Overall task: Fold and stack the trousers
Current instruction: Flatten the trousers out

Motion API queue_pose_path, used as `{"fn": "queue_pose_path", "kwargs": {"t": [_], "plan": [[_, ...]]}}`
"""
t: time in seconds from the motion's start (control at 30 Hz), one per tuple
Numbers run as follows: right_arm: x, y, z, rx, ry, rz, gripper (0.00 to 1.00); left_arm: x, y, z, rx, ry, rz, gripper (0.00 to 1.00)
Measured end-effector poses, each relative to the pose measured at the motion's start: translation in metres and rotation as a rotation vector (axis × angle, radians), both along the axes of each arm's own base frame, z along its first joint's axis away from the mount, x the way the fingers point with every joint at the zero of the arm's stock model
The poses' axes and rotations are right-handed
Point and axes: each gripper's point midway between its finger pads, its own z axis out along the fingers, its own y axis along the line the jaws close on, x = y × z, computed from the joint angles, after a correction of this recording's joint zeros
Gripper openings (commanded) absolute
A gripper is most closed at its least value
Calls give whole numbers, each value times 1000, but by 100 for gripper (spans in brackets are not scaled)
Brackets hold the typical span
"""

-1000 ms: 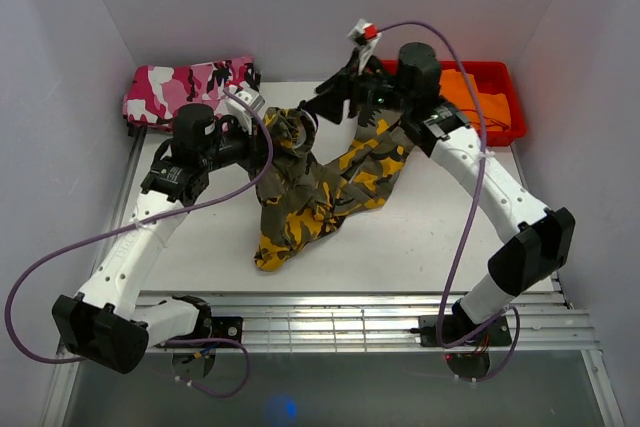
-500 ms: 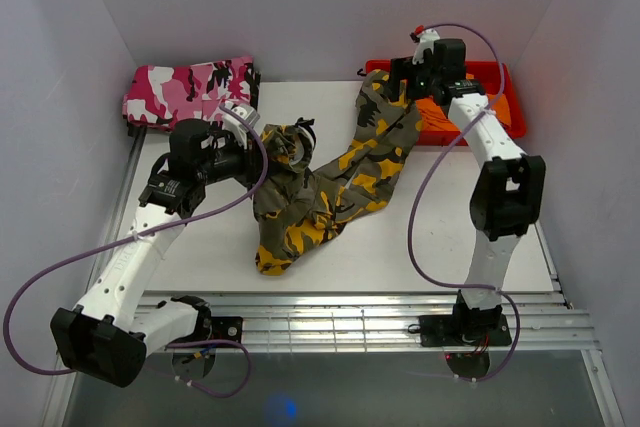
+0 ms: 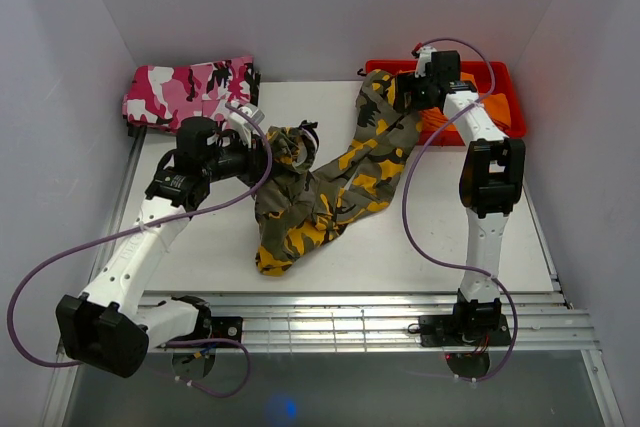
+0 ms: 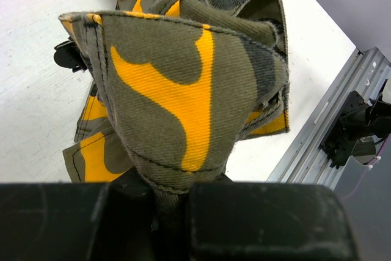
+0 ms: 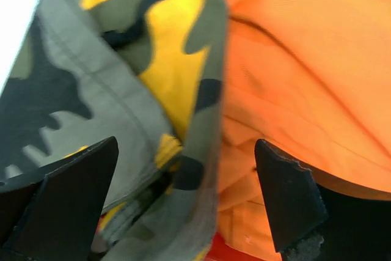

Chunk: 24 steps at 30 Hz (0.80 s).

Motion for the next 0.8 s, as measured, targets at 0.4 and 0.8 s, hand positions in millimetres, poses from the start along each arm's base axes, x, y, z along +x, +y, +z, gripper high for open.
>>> {"fn": "queue_pose_path", "kwargs": {"t": [0.4, 0.8], "plan": [[-27, 41, -6, 232, 98, 144, 98, 13, 10, -8, -21, 71, 59, 0], [-33, 21, -23, 173, 130, 119, 8, 19, 12, 4, -41, 83, 84, 0]]}}
